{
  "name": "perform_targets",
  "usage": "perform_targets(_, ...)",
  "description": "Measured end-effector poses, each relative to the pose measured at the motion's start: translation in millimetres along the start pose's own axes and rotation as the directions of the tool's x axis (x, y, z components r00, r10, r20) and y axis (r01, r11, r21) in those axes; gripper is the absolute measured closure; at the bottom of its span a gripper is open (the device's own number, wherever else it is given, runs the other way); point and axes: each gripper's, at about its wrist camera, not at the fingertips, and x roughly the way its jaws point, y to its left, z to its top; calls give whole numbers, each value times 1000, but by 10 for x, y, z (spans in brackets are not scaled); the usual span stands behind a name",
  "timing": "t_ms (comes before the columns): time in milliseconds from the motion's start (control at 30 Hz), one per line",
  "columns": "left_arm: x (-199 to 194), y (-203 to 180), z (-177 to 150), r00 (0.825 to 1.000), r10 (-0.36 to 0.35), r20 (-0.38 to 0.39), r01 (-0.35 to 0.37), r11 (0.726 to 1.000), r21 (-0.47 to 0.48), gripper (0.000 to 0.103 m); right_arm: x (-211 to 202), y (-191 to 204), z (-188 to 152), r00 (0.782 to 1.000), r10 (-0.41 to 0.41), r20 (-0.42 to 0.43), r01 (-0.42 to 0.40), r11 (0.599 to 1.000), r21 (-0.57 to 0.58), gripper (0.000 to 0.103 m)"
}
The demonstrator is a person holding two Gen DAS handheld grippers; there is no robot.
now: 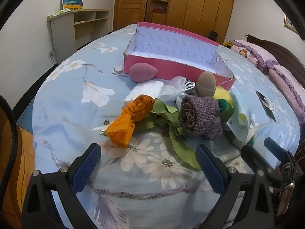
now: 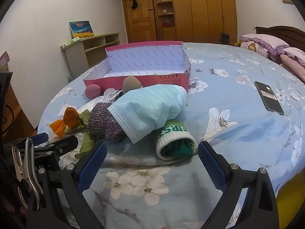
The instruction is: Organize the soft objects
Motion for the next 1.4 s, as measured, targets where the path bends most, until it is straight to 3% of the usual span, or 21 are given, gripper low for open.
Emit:
perform_targets(267,-29,212,65,1000,-10,7,10,997,-74,9,25,-49,2,1000,8,-9,-8,1000,14,4)
perform_targets(500,6,295,158,1000,24,16,-23,998,-61,20,52,-74,-6,999,42,-16,-42,999,17,4)
perform_targets(633,65,250,206,1000,16,18,-16,1000,-7,34,64,-65,-13,999,48,-22,-48,999,17,4)
perform_targets(700,123,229,234,1000,11,12,-11,1000,25,47,76,-62,-15,998,48,-29,-48,999,17,4)
perform_targets(733,153,229,244,1000,10,7,-10,1000,29,61,86,-66,-15,998,52,-35,-51,999,20,6)
perform_targets(767,187,234,253,1000,8,0,-8,1000,31,67,95,-71,-18,998,56,-41,-55,998,23,11)
perform_targets(933,308,266,276,1000,-18,-14,19,999,31,69,164,-70,-32,995,63,-81,-60,998,32,13)
perform_targets(1067,335,307,264,998,-52,-21,52,998,18,81,146,-44,-26,995,64,-73,-63,998,21,13)
perform_targets(1400,81,358,242,993,-110,46,110,994,4,83,83,-86,178,996,68,-62,-67,997,32,13)
